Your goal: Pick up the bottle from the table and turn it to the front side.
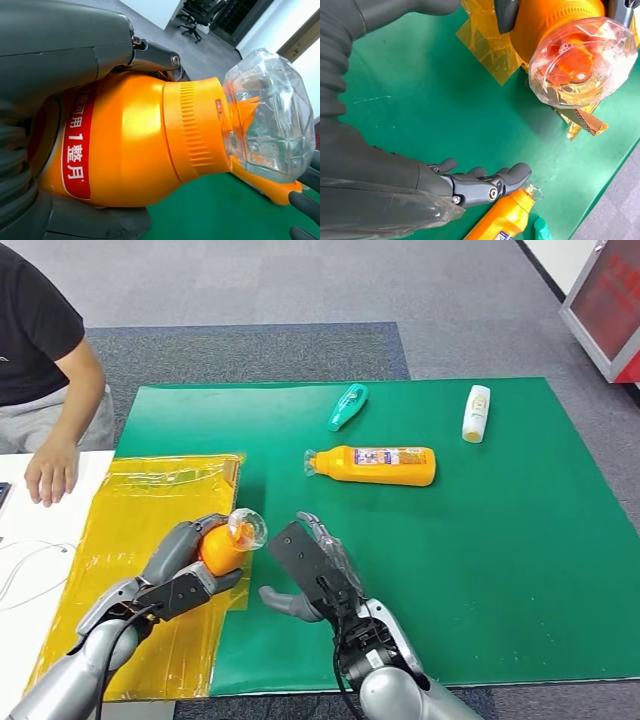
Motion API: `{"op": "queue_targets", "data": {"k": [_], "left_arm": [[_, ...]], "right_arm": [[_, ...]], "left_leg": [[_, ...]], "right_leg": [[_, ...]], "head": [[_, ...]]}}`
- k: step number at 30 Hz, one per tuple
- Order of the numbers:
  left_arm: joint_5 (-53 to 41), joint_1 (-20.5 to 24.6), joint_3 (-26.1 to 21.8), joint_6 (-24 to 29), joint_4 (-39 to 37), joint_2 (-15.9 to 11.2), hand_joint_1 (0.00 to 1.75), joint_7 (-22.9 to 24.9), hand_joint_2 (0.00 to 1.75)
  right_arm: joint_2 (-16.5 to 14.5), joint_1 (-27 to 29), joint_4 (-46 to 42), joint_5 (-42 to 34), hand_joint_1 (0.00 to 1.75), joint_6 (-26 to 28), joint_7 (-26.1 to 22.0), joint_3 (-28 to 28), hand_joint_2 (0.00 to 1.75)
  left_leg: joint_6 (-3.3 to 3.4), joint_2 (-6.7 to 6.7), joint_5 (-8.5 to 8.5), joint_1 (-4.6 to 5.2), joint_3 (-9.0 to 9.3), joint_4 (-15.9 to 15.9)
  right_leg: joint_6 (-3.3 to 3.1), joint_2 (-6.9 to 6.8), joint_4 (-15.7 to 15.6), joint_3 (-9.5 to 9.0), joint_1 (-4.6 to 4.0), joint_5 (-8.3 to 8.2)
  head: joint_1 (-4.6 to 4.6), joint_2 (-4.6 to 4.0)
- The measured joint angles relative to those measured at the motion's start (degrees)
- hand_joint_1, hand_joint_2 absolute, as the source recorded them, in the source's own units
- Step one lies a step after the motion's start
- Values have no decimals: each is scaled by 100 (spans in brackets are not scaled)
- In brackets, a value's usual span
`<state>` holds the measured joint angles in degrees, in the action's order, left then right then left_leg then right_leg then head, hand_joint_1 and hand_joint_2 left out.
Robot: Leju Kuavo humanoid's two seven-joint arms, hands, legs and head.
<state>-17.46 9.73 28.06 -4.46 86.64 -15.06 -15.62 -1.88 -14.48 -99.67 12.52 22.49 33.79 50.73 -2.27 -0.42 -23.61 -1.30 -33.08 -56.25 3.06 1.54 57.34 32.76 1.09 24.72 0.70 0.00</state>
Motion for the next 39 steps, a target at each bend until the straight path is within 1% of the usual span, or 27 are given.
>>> {"op": "queue_targets", "data": {"k": [12, 28, 35, 37, 38, 39], "left_arm": [[-14, 6, -14, 29, -170, 82, 175, 13, 175], [-177, 104, -28, 71, -584, 226, 175, 80, 175], [-368, 57, -34, 256, -622, 300, 175, 36, 175], [-385, 40, -45, 266, -621, 311, 168, 15, 175], [-390, 35, -50, 268, -620, 317, 151, 15, 175], [-393, 32, -54, 269, -619, 322, 110, 18, 175]], "right_arm": [[-2, -1, 0, -23, 0, -46, 0, 2, 175], [-7, -4, -2, -48, 0, -184, 0, 10, 175], [-9, -4, -36, 6, 0, -199, 0, 11, 175], [-9, -3, -45, 14, 0, -201, 0, 11, 175], [-9, -3, -48, 17, 0, -203, 0, 11, 175], [-9, -3, -49, 21, 0, -204, 0, 11, 175]], "left_leg": [[2, 0, -2, 1, 19, 2], [-6, 0, -20, 5, 110, 27], [-8, 0, -18, 6, 120, 35], [-9, 0, -18, 6, 121, 37], [-9, 0, -18, 6, 122, 38], [-9, 0, -18, 6, 122, 38]], "right_leg": [[-1, 0, 0, -20, 1, 2], [-18, 0, -4, -108, 3, 21], [-20, -1, -4, -113, 3, 23], [-20, -1, -4, -114, 3, 23], [-20, -1, -4, -115, 3, 23], [-21, -1, -4, -116, 3, 23]], "head": [[-2, 0], [0, 0], [-1, 0], [-1, 0], [-1, 0], [-1, 0]]}}
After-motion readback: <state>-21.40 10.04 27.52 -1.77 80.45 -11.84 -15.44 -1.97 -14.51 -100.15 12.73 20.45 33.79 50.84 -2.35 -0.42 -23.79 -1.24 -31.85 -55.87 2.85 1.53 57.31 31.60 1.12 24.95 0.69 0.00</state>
